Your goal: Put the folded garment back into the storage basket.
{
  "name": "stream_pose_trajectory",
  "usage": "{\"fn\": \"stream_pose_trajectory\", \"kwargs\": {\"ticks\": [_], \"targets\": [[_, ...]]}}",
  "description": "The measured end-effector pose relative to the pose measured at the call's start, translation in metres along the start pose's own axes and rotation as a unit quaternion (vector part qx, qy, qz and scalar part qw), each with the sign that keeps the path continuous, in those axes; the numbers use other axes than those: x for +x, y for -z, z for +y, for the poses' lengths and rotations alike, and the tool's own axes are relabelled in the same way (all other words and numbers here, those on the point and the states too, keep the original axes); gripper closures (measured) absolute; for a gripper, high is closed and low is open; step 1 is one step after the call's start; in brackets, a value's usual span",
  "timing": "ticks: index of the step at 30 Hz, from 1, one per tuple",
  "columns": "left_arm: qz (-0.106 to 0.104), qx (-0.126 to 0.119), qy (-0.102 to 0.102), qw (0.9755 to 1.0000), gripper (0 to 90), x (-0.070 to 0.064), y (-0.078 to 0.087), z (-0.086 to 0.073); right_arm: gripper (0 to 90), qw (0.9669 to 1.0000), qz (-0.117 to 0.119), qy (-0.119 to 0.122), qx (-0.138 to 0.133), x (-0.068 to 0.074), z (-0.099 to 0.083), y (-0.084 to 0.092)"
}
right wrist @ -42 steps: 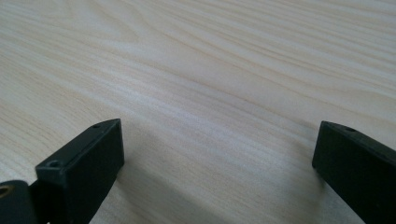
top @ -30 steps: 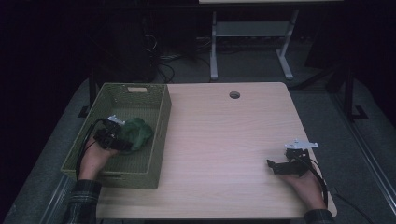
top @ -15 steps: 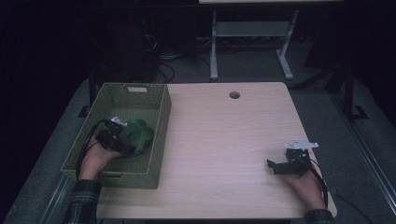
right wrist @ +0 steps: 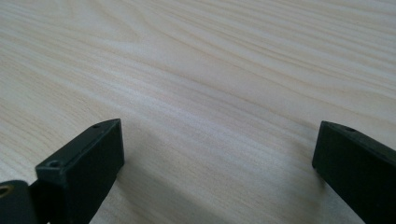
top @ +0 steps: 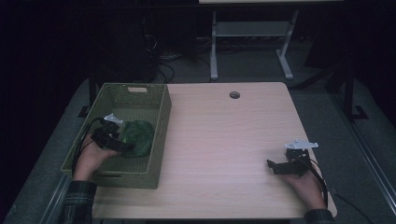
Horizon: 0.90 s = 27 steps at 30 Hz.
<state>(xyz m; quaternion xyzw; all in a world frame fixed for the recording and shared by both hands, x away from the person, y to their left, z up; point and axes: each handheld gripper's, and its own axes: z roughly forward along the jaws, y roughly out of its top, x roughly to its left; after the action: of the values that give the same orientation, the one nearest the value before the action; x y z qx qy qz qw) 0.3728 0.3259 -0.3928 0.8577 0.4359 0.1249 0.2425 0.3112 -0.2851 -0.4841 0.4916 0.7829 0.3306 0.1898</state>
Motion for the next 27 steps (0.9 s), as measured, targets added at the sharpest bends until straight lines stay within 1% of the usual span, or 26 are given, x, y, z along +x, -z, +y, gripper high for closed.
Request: {"fn": "stream_pose_trajectory", "kwargs": {"ticks": [1,3,4,5,6,8,9,13,15,16,17,19,20,21,22,23,24,25,26,27], "targets": [[0.000,0.000,0.000,1.0000,13.5,0.000,0.000,0.000,1.8,1.0000,0.000,0.000,0.000,0.000,0.000,0.000],[0.000,-0.007,0.002,1.0000,13.4,0.000,0.006,0.001,1.8,1.0000,0.000,0.000,0.000,0.000,0.000,0.000],[-0.001,-0.017,0.003,0.9998,13.4,-0.001,0.012,0.003,1.8,1.0000,0.000,0.000,0.000,0.000,0.000,0.000],[-0.001,-0.017,0.003,0.9998,13.4,-0.001,0.012,0.003,1.8,1.0000,0.000,0.000,0.000,0.000,0.000,0.000],[-0.003,-0.027,0.004,0.9996,13.4,-0.001,0.018,0.006,1.8,1.0000,0.000,0.000,0.000,0.000,0.000,0.000],[-0.002,-0.035,0.003,0.9994,13.4,-0.002,0.024,0.010,1.9,1.0000,0.000,0.000,0.000,0.000,0.000,0.000],[-0.002,-0.035,0.003,0.9994,13.4,-0.002,0.024,0.010,1.9,1.0000,0.000,0.000,0.000,0.000,0.000,0.000],[-0.008,-0.062,0.007,0.9980,13.5,-0.005,0.035,0.018,1.8,1.0000,0.000,0.000,0.000,0.000,0.000,0.000],[-0.010,-0.071,0.006,0.9974,13.5,-0.008,0.040,0.022,1.8,1.0000,0.000,0.000,0.000,0.000,0.000,0.000],[-0.013,-0.080,0.006,0.9967,13.5,-0.012,0.043,0.024,1.8,1.0000,0.000,0.000,0.000,0.000,0.000,0.000],[-0.013,-0.080,0.006,0.9967,13.5,-0.012,0.043,0.024,1.8,1.0000,0.000,0.000,0.000,0.000,0.000,0.000],[-0.015,-0.085,0.002,0.9962,13.5,-0.016,0.046,0.028,1.8,1.0000,0.000,0.000,0.000,0.000,0.000,0.000],[-0.021,-0.095,-0.002,0.9952,13.5,-0.021,0.049,0.031,1.8,1.0000,0.000,0.000,0.000,0.000,0.000,0.000],[-0.021,-0.095,-0.002,0.9952,13.6,-0.021,0.049,0.031,1.8,1.0000,0.000,0.000,0.000,0.000,0.000,0.000],[-0.026,-0.105,-0.006,0.9941,13.6,-0.027,0.050,0.035,1.8,1.0000,0.000,0.000,0.000,0.000,0.000,0.000],[-0.026,-0.105,-0.006,0.9941,13.6,-0.027,0.050,0.035,1.8,1.0000,0.000,0.000,0.000,0.000,0.000,0.000],[-0.030,-0.113,-0.009,0.9931,13.6,-0.033,0.051,0.039,1.8,1.0000,0.000,0.000,0.000,0.000,0.000,0.000],[-0.030,-0.113,-0.009,0.9931,13.6,-0.033,0.051,0.039,1.8,1.0000,0.000,0.000,0.000,0.000,0.000,0.000],[-0.037,-0.119,-0.016,0.9921,13.6,-0.040,0.051,0.045,1.8,1.0000,0.000,0.000,0.000,0.000,0.000,0.000],[-0.037,-0.119,-0.016,0.9921,13.6,-0.040,0.051,0.045,1.8,1.0000,0.000,0.000,0.000,0.000,0.000,0.000]]}}
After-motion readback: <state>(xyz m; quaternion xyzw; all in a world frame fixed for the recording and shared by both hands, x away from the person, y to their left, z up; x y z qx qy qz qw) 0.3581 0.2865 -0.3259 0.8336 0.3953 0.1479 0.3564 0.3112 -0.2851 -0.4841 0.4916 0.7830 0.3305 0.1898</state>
